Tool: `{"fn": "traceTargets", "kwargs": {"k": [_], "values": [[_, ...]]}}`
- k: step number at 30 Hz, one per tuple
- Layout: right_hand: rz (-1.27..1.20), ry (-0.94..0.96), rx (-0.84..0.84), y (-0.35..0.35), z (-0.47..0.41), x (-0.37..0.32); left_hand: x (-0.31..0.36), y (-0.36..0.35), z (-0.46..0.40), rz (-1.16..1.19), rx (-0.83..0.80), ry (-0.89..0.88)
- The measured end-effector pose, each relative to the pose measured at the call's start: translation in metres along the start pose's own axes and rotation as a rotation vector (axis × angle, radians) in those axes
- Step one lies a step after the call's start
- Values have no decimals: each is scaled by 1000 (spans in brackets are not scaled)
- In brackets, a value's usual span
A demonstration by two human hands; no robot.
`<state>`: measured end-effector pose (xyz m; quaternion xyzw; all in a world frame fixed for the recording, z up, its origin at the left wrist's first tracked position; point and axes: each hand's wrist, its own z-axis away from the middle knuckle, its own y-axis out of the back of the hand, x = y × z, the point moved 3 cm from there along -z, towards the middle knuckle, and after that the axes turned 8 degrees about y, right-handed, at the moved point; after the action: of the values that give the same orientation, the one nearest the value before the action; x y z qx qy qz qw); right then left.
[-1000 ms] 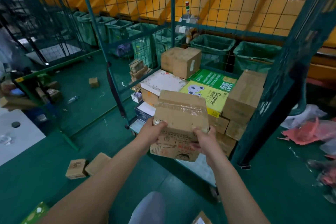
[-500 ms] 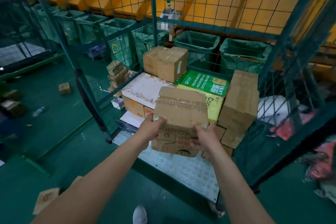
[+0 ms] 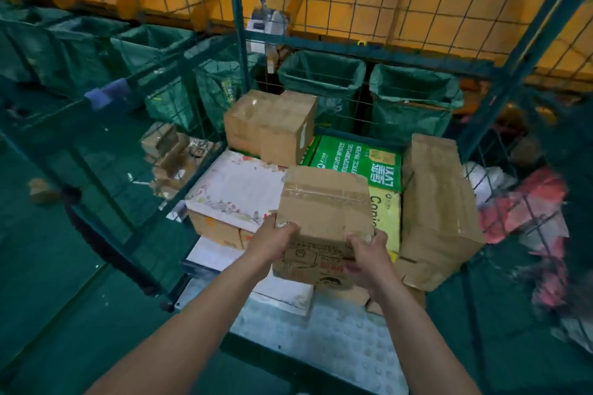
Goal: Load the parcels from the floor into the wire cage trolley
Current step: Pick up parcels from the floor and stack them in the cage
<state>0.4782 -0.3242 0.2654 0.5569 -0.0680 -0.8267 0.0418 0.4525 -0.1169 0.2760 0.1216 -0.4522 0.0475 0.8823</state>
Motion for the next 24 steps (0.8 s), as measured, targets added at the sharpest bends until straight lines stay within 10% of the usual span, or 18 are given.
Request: {"fn": "traceTargets", "kwargs": {"k": [24], "values": [[-6, 30, 160, -74, -537, -92, 255, -81, -497, -346, 48, -22]]}}
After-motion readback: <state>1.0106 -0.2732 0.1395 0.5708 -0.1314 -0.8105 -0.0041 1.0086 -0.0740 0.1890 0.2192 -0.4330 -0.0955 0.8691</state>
